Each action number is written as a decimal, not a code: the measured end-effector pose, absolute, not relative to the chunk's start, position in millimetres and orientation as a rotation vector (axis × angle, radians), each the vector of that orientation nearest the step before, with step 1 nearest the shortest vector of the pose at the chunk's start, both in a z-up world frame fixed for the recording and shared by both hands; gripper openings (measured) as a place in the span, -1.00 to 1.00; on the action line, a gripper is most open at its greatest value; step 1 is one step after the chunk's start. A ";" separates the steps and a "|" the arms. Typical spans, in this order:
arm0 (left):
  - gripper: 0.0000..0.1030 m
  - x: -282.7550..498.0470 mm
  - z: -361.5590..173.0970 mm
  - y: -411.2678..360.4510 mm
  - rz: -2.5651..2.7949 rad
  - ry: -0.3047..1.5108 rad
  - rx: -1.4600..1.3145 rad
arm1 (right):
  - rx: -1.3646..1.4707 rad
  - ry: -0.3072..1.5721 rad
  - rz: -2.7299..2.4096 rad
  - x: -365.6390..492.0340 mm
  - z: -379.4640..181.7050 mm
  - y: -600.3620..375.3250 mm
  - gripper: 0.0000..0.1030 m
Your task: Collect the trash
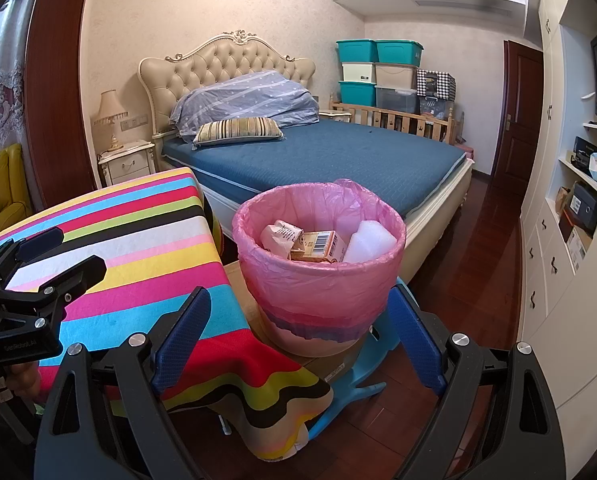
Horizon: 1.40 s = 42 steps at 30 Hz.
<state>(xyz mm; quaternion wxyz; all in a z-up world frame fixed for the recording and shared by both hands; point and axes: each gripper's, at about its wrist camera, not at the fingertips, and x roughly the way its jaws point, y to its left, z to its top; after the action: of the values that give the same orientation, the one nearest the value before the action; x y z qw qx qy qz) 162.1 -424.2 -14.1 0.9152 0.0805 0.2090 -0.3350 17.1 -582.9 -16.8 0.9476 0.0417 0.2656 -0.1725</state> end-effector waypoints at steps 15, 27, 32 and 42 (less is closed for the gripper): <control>0.91 159.0 -17.5 -419.9 -0.715 0.421 0.180 | 0.086 0.540 -0.352 16.8 -15.4 -582.3 0.63; 0.91 155.7 -16.0 -416.7 -0.735 0.414 0.185 | 0.087 0.540 -0.352 16.7 -15.7 -582.2 0.63; 0.91 154.8 -15.1 -416.3 -0.735 0.412 0.186 | 0.088 0.540 -0.352 16.6 -15.9 -582.7 0.63; 0.91 162.5 -8.3 -395.8 -0.723 0.408 0.178 | 0.095 0.542 -0.328 29.2 -11.6 -568.9 0.63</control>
<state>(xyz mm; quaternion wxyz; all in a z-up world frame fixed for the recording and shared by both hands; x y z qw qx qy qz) 162.5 -395.8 -8.3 0.9112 0.0864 0.1978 -0.3508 29.2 -568.9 -11.5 0.9491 0.0466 0.2666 -0.1611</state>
